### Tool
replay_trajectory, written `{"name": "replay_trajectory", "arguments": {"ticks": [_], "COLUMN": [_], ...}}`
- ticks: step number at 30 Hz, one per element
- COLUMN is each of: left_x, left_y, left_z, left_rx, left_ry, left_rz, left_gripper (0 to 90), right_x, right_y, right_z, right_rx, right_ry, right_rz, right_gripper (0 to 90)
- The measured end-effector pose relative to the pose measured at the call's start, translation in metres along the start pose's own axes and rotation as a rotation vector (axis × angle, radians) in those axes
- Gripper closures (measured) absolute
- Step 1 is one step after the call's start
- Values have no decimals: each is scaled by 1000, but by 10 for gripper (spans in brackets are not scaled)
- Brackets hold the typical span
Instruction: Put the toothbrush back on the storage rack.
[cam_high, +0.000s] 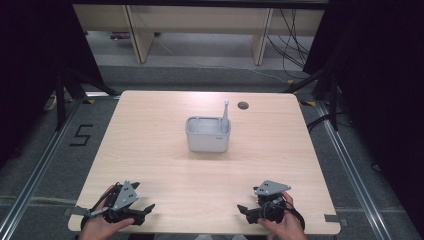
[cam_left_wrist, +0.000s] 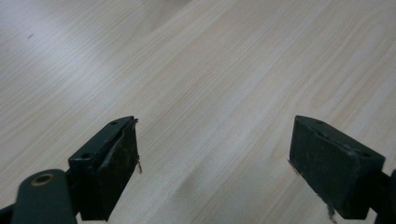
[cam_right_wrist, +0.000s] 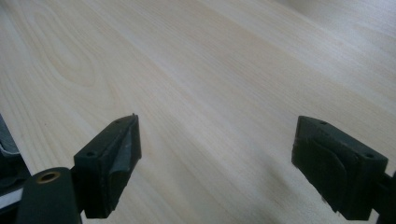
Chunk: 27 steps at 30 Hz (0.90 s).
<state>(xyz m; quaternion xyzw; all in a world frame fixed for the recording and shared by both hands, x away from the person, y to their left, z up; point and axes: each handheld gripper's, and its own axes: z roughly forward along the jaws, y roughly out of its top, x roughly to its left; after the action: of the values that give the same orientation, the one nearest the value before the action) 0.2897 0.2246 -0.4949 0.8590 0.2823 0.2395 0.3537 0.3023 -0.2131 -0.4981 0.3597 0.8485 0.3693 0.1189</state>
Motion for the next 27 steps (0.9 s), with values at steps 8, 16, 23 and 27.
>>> {"name": "replay_trajectory", "arguments": {"ticks": [8, 16, 23, 27], "left_x": [0, 0, 2, 2], "left_y": [0, 0, 1, 1], "left_z": [0, 0, -2, -2], "left_rx": [-2, -1, 17, 18], "left_ry": [-2, 0, -10, -10], "left_rz": [-1, 1, 25, 27], "left_gripper": [151, 151, 151, 151], "right_x": [1, 3, 2, 2], "right_y": [-2, -2, -1, -1], "right_z": [0, -1, -1, 0], "right_rx": [12, 26, 19, 20], "right_ry": [-1, -11, -12, -3], "right_rz": [-20, -12, -29, -30], "right_gripper": [164, 164, 164, 164]}}
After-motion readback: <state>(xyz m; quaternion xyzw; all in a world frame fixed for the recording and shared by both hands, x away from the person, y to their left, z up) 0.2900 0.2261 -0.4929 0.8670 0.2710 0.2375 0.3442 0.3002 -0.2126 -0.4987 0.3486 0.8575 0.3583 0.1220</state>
